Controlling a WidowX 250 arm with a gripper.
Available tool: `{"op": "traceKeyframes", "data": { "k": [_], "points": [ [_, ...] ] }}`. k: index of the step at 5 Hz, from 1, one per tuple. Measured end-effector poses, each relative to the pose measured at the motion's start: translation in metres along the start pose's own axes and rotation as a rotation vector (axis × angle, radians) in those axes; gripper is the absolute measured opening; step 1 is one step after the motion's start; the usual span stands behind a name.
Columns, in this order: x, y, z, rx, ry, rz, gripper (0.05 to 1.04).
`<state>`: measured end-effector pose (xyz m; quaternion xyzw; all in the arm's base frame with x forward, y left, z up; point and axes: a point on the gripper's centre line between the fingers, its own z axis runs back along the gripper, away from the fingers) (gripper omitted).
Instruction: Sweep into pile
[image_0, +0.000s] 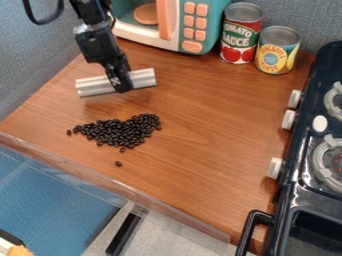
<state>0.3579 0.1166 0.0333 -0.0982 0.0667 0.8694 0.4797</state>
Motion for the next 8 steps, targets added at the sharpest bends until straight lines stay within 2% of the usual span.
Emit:
{"op": "traceKeyframes", "data": {
  "k": [1,2,3,4,5,6,7,8],
  "points": [
    [0.005,0.000,0.010,0.035,-0.027,-0.170,0.387],
    [0.015,-0.006,0.016,0.030,-0.117,-0.287,0.387],
    [0.010,-0.016,0.007,-0.009,-0.184,-0.392,0.387],
    [-0.002,-0.019,-0.018,-0.051,-0.209,-0.486,0.387],
    [-0.005,-0.027,-0.025,-0.007,-0.192,-0.515,0.434],
    [-0.008,-0.035,-0.025,-0.001,-0.187,-0.532,0.729],
    [-0.009,-0.030,-0.024,0.004,-0.174,-0.525,0.971],
    [-0.006,-0.023,-0.016,0.025,-0.157,-0.500,1.008]
  ]
}}
